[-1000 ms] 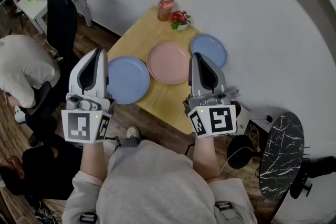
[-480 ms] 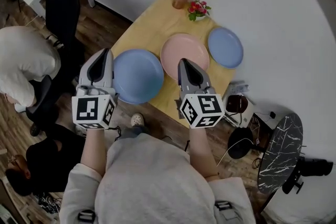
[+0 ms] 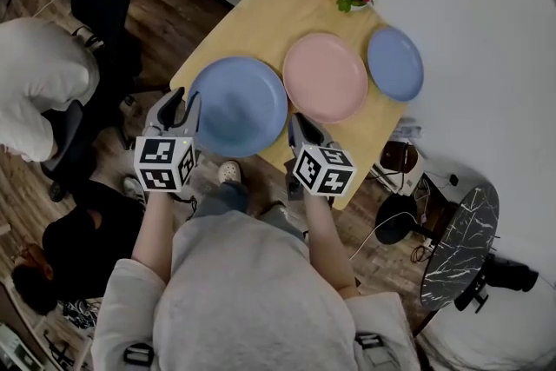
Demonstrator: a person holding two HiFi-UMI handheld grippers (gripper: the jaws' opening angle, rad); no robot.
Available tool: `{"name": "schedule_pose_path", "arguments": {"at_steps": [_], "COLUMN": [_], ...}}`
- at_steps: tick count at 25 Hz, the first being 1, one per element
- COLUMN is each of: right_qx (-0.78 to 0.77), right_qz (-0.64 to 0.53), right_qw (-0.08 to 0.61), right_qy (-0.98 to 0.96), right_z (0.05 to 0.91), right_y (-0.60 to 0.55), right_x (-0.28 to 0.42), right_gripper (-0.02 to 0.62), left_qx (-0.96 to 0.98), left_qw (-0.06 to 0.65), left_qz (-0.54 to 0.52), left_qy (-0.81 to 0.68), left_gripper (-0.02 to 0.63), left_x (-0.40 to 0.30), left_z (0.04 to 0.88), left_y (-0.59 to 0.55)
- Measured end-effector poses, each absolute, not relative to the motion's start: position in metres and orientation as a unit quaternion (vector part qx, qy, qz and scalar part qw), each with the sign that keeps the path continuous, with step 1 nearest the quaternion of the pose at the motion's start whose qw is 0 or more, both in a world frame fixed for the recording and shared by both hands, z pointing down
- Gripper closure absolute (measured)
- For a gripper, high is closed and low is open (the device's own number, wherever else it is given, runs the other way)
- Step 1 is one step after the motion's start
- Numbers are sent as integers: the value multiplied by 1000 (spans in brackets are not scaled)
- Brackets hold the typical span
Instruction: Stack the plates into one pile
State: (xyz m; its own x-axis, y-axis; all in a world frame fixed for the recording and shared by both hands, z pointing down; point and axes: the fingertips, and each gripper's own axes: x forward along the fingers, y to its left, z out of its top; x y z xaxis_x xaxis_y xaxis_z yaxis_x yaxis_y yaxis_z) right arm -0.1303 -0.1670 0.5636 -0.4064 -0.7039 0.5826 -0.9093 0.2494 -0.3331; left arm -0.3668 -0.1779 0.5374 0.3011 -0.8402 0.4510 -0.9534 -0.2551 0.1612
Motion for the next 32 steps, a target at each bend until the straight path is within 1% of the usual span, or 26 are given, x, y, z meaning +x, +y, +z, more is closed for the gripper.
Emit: {"name": "schedule_pose_path", "arguments": {"at_steps": [6, 12, 16, 18, 19, 20, 21, 22, 24, 29, 32], "right_qx": [522, 525, 520, 514, 515, 518, 522, 526, 534, 550, 561], "right_qz": [377, 401, 408, 411, 411, 412, 412, 411, 401, 360, 349], "right_qw": [189, 191, 198, 203, 204, 202, 198, 192, 184, 167, 150], "right_qy": [-741, -726, -724, -725, -724, -722, -720, -719, -721, -735, -736], "right_z": [610, 628, 635, 637, 636, 635, 632, 629, 618, 584, 567], "right_y": [-153, -152, -157, -157, -156, -156, -156, -156, -158, -167, -172], "right_x": [-128, -133, -141, -146, -147, -148, -148, -148, -149, -154, -146], "right_gripper": [518, 499, 500, 504, 525, 529, 536, 541, 546, 549, 549], "left_qx": [755, 732, 725, 722, 719, 715, 712, 711, 712, 725, 739], "left_qw": [285, 319, 337, 340, 341, 343, 347, 351, 350, 302, 289], "left_qz": [164, 186, 196, 198, 199, 199, 196, 191, 180, 167, 147], "left_qy": [-568, -572, -568, -569, -572, -575, -578, -579, -581, -596, -590], "left_gripper": [425, 408, 408, 416, 424, 449, 492, 499, 500, 500, 500], "left_x": [-374, -380, -381, -382, -384, -387, -390, -392, -395, -400, -392], "left_z": [595, 628, 644, 647, 647, 647, 647, 645, 637, 604, 584], "left_y": [-165, -161, -162, -162, -161, -159, -157, -155, -152, -163, -173]}}
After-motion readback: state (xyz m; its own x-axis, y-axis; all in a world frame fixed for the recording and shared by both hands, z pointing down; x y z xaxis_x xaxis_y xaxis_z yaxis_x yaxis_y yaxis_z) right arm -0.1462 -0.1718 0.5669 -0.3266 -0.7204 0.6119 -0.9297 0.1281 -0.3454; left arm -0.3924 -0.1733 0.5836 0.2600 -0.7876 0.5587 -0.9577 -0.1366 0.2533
